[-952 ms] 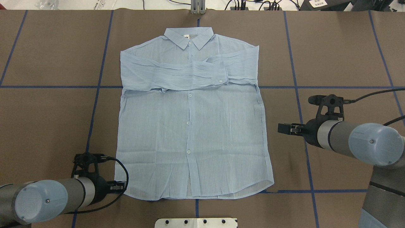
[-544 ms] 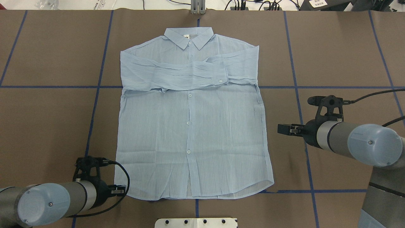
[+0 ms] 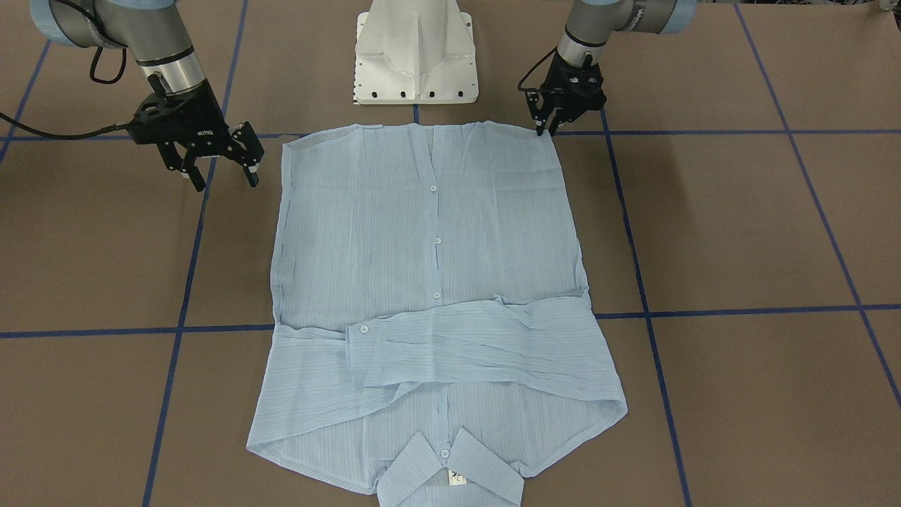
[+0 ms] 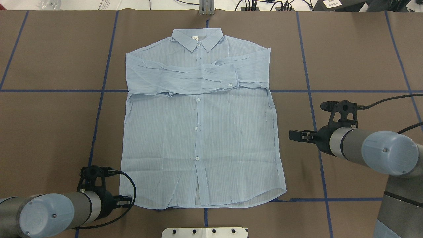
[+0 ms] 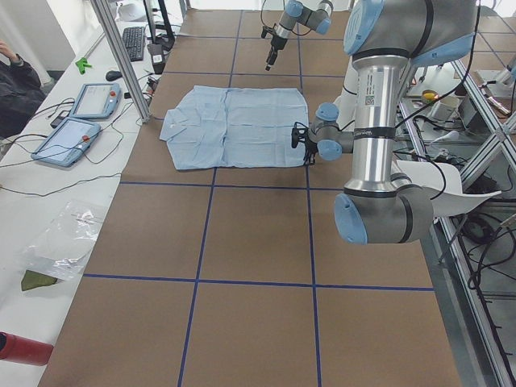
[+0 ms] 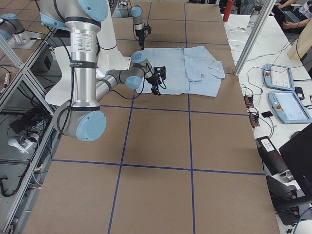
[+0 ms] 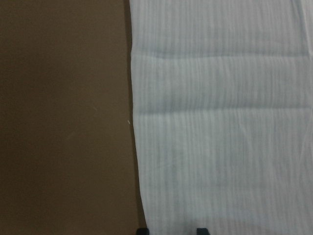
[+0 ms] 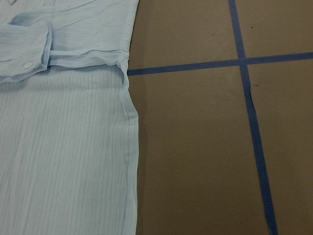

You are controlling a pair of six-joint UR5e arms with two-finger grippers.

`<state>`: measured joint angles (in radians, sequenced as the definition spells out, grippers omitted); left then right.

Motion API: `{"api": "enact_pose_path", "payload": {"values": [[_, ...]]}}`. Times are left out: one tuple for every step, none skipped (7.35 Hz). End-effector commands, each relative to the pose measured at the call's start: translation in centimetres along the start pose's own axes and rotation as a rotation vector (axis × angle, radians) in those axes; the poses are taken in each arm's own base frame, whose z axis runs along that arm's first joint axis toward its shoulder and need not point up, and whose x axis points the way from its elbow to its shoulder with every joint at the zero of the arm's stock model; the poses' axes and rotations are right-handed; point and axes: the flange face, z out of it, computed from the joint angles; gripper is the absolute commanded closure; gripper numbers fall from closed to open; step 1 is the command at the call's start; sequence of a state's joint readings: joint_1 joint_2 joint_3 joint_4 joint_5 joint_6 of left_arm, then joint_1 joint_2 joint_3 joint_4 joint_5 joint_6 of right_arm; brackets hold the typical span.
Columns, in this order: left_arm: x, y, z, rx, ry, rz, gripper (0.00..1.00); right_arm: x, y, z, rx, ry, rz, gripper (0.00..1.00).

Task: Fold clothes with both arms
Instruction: 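Position both grippers at the hem corners and grasp the hem edges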

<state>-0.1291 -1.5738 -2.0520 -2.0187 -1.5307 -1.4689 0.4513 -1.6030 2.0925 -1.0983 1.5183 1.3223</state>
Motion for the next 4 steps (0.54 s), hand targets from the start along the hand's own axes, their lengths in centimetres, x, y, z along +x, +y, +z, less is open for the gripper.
{"api": "enact_pose_path", "payload": {"values": [[-0.04, -0.04, 0.04, -0.001, -0.001, 0.005, 0.71, -0.03, 0.07, 0.02, 0.0, 0.0, -0.003, 0.0], [-0.14, -0.02, 0.05, -0.003, -0.007, 0.006, 0.71, -0.03, 0.07, 0.02, 0.0, 0.0, -0.003, 0.0], [-0.14, -0.17, -0.05, 0.0, -0.006, 0.005, 0.72, -0.03, 0.07, 0.02, 0.0, 0.0, -0.001, 0.0], [-0.1, -0.33, -0.22, 0.002, -0.003, 0.003, 0.88, -0.03, 0.07, 0.02, 0.0, 0.0, -0.001, 0.0]]}}
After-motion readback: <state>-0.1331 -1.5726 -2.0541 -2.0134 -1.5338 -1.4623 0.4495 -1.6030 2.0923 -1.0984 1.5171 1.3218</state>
